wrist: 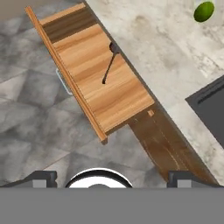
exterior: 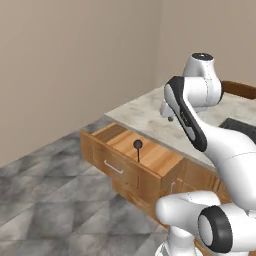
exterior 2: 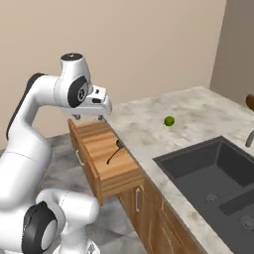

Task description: Pick the ladle from the drawer and place it on the counter.

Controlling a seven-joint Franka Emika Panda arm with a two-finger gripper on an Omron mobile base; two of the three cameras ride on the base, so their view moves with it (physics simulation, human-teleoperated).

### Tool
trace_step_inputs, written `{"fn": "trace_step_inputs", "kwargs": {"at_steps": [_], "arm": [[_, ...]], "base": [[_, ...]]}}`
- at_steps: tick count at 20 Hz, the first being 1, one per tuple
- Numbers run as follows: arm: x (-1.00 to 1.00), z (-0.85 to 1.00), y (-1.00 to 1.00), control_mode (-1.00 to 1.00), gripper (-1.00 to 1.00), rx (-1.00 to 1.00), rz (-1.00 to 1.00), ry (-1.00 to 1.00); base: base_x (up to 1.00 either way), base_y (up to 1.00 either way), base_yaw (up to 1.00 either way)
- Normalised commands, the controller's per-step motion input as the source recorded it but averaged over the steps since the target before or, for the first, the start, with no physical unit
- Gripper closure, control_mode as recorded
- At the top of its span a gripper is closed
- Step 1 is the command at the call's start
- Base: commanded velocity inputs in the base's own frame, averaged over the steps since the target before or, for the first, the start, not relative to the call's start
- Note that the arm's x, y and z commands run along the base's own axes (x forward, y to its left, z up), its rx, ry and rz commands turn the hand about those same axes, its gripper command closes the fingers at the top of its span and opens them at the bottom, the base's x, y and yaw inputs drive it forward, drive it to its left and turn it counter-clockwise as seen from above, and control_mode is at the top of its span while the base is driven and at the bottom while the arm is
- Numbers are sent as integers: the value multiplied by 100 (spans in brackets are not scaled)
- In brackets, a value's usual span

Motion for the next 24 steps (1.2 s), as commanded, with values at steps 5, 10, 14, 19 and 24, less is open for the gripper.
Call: {"fn": "trace_step_inputs", "kwargs": {"at_steps": [5, 10, 14, 19, 24], "arm": [[0, 0, 0, 100, -100, 0, 0, 0], [0, 0, 0, 100, -100, 0, 0, 0], [6, -4, -10, -100, -100, 2, 12, 0], [34, -27, -20, -100, -100, 7, 40, 2], [40, -54, -1, -100, -100, 3, 10, 14]], "base": [[34, -28, 59], [37, -52, 56], [22, -38, 40], [0, 0, 0], [0, 0, 0]]}}
